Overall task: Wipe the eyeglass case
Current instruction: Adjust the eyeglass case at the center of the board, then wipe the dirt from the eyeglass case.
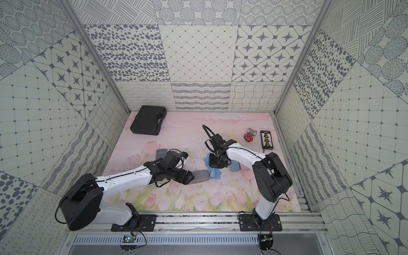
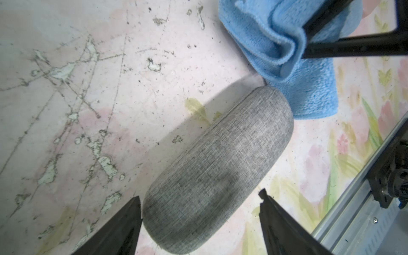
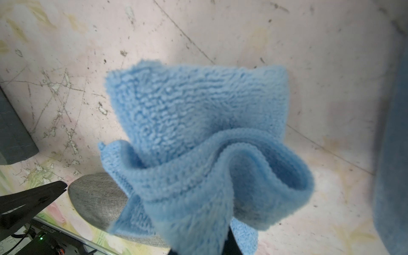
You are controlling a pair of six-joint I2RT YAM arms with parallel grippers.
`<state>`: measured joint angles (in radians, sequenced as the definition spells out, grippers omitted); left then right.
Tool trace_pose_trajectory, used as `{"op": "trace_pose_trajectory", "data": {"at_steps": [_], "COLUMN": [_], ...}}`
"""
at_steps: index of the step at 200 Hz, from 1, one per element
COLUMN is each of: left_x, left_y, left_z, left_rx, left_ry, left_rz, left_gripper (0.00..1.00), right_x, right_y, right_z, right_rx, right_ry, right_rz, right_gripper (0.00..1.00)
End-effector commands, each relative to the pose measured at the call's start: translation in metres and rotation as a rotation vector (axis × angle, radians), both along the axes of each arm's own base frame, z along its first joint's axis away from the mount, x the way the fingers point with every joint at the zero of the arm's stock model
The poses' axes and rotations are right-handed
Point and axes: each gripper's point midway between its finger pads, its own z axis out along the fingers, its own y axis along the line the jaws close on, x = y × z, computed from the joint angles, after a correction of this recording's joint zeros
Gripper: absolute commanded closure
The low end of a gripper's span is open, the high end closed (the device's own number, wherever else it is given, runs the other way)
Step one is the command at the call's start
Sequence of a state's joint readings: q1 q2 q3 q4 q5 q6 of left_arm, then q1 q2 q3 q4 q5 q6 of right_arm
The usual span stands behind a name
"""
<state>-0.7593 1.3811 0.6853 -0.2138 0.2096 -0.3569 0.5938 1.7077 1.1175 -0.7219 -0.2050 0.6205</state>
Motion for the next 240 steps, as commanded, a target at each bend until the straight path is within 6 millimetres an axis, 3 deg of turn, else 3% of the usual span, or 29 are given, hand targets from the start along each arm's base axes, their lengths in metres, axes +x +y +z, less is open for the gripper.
{"op": "trace_pose_trajectory", "data": {"at_steps": [1, 37, 100, 151, 220, 240], "left_x": [0.005, -0.006, -0.025, -0.038, -0.041, -0.040], "left_y": [-0.009, -0.014, -0.010, -0.009, -0.011, -0.009], "left_z": [0.002, -0.005, 0.002, -0.021, -0.035, -0.042], "left_rx": [-0.031, -0.091, -0.140, 0.002, 0.126, 0.180], "left_ry": [-0.043, 0.037, 0.058, 0.046, -0.021, -0.053], "left_rz": [-0.029, -0.003, 0.038, -0.040, -0.112, -0.146], "left_gripper": [0.12, 0.12, 0.10, 0.08, 0.08, 0.12], "right_x": [0.003, 0.004, 0.008, 0.014, 0.015, 0.020], "right_y": [0.004, 0.004, 0.003, -0.001, -0.004, -0.010], "right_z": [0.004, 0.004, 0.003, 0.013, 0.017, 0.030], "right_rx": [0.030, 0.025, 0.007, -0.023, -0.039, -0.064], "right_ry": [-0.019, -0.022, -0.031, -0.066, -0.080, -0.127], "right_rz": [0.000, 0.006, 0.016, 0.031, 0.045, 0.037], "right_gripper": [1.00, 1.00, 1.00, 1.00, 1.00, 1.00]}}
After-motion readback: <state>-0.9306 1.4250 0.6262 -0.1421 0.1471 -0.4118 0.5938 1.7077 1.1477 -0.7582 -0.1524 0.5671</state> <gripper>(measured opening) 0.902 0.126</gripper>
